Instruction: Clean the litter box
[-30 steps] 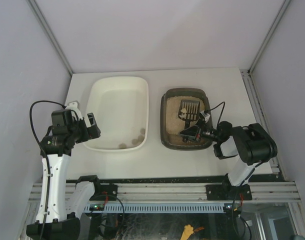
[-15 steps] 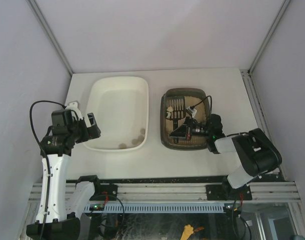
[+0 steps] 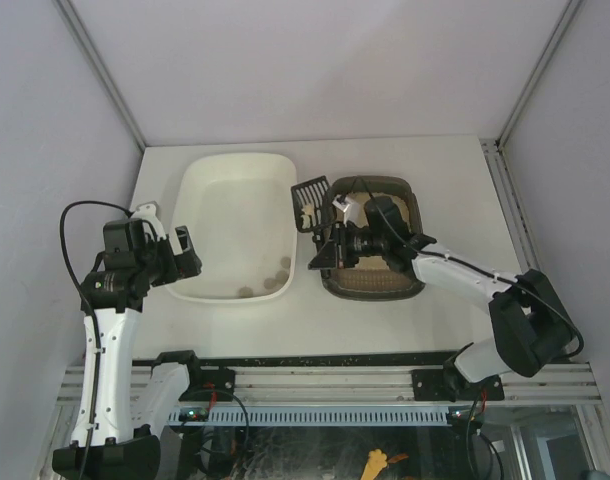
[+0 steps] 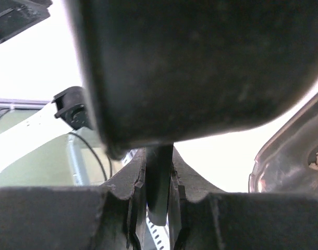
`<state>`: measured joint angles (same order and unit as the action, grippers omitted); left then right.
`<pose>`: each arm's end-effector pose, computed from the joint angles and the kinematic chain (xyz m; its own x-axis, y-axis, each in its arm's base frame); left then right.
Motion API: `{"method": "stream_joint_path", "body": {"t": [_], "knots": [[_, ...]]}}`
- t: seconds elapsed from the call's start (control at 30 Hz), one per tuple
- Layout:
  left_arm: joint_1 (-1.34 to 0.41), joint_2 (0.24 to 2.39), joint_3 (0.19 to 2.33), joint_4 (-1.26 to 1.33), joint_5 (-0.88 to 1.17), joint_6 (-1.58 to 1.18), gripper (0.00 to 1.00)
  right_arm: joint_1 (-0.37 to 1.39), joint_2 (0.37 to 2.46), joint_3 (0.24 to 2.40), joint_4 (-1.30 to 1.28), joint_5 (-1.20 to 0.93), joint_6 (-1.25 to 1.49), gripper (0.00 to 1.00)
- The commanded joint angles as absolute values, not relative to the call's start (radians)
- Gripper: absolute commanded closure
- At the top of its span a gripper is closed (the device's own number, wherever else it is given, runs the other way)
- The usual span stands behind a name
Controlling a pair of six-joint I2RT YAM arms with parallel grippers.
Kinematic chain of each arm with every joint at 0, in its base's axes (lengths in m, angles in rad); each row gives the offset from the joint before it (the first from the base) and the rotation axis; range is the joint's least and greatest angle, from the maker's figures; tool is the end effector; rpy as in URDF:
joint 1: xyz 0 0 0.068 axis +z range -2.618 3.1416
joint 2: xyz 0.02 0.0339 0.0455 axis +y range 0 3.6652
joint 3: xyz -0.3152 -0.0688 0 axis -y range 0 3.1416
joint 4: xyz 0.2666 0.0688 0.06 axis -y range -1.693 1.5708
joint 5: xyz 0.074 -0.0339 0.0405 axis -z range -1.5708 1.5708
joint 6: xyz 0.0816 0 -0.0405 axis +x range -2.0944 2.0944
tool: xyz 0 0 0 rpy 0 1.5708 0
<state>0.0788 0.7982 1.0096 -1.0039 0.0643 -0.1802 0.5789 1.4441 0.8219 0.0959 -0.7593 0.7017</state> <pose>0.1571 0.0071 0.3431 -0.6924 -0.2341 -0.6825 -0.1603 0.9722 -0.1708 0.2597 0.2368 0.2526 -0.8989 -0.0282 -0.4372 -0.4122 0.3924 0.8223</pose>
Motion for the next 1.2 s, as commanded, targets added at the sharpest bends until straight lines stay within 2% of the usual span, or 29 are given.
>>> {"method": "stream_joint_path", "body": {"t": [0.0, 0.3, 0.67, 0.83, 1.17], "knots": [[0.074, 0.789, 0.998, -0.974, 0.069, -0.172, 0.00, 0.676, 1.469, 1.003, -0.250, -0.435, 0.508, 1.00], [0.074, 0.781, 1.038, -0.957, -0.064, -0.194, 0.00, 0.863, 1.597, 1.294, -0.545, -0.012, 0.434, 1.00], [0.074, 0.774, 1.029, -0.953, -0.074, -0.196, 0.00, 1.047, 1.791, 1.560, -0.775, 0.317, 0.351, 1.00], [0.074, 0.775, 1.021, -0.948, -0.066, -0.196, 0.00, 1.089, 1.833, 1.608, -0.815, 0.401, 0.312, 1.00], [0.075, 0.775, 1.009, -0.946, -0.051, -0.197, 0.00, 1.100, 1.836, 1.616, -0.818, 0.420, 0.302, 1.00]]}}
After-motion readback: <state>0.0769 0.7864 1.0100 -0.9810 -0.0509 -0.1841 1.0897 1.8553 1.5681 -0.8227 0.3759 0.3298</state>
